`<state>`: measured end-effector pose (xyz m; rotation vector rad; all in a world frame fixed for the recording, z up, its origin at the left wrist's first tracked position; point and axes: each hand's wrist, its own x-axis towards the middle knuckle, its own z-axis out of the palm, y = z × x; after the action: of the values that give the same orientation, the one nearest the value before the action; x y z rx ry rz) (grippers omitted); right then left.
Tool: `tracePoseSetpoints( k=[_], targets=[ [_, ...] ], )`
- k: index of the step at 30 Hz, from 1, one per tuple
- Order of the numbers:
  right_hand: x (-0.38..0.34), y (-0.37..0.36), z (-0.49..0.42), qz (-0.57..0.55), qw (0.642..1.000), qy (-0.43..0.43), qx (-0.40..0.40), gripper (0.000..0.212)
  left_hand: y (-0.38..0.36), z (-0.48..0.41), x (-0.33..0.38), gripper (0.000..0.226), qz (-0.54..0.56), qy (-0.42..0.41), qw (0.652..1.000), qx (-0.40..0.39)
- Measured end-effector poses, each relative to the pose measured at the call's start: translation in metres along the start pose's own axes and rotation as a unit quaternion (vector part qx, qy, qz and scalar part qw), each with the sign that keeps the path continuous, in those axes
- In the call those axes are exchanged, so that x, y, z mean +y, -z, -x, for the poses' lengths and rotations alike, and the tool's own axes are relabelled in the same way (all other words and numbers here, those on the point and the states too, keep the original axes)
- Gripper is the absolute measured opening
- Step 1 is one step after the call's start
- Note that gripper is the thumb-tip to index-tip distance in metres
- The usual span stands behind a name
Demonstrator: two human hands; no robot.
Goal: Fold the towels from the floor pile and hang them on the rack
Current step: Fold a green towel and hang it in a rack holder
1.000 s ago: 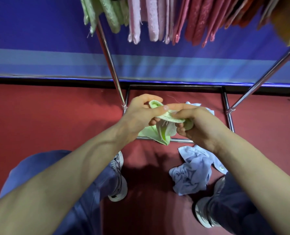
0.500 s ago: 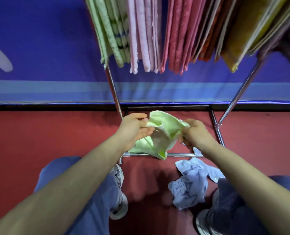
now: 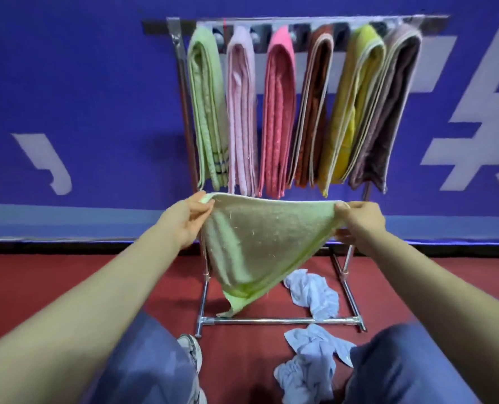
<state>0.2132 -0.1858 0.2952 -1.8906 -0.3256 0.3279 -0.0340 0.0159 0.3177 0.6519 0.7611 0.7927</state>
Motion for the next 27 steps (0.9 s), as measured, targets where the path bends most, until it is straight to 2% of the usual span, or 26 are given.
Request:
tracePoseSetpoints(
  k=[2,6,8,13,16,18,20,22,24,27],
  targets=[
    [-0.032,0.014,0.0,-0.038,0.999,0.014,-0.007,0.02,-0.021,0.012,0.021,0.046,-0.026,-0.051,0.998,-0.016],
    [-0.101,0.047,0.0,-0.14,0.977,0.16,0.002,0.019,-0.061,0.032,0.066,0.028,-0.008,-0.171,0.985,0.007],
    [-0.112,0.062,0.002,-0.149,0.966,0.21,0.001,0.014,-0.068,0.039,0.075,0.026,-0.019,-0.206,0.978,0.034],
    [-0.083,0.072,-0.003,-0.032,0.98,0.196,0.009,0.012,-0.054,0.029,0.061,0.028,-0.068,-0.184,0.975,0.101],
    [-0.067,0.072,-0.006,-0.059,0.982,0.177,0.014,0.004,-0.041,0.019,0.039,0.036,-0.105,-0.141,0.978,0.109],
    [-0.06,0.071,-0.002,-0.129,0.981,0.141,-0.023,0.007,-0.034,0.016,0.028,0.038,-0.134,-0.132,0.976,0.109],
    [-0.055,0.069,0.002,-0.151,0.979,0.124,-0.062,0.01,-0.029,0.012,0.02,0.036,-0.14,-0.129,0.976,0.108],
    [-0.052,0.068,0.006,-0.168,0.97,0.108,-0.14,0.018,-0.025,0.007,0.015,0.033,-0.124,-0.127,0.978,0.106],
    [-0.051,0.066,0.009,-0.211,0.939,0.071,-0.264,0.028,-0.021,0.004,0.012,0.031,-0.103,-0.125,0.981,0.104],
    [-0.049,0.055,0.02,-0.256,0.872,0.03,-0.416,0.016,-0.015,-0.001,0.006,0.032,-0.06,-0.109,0.988,0.087]
  ],
)
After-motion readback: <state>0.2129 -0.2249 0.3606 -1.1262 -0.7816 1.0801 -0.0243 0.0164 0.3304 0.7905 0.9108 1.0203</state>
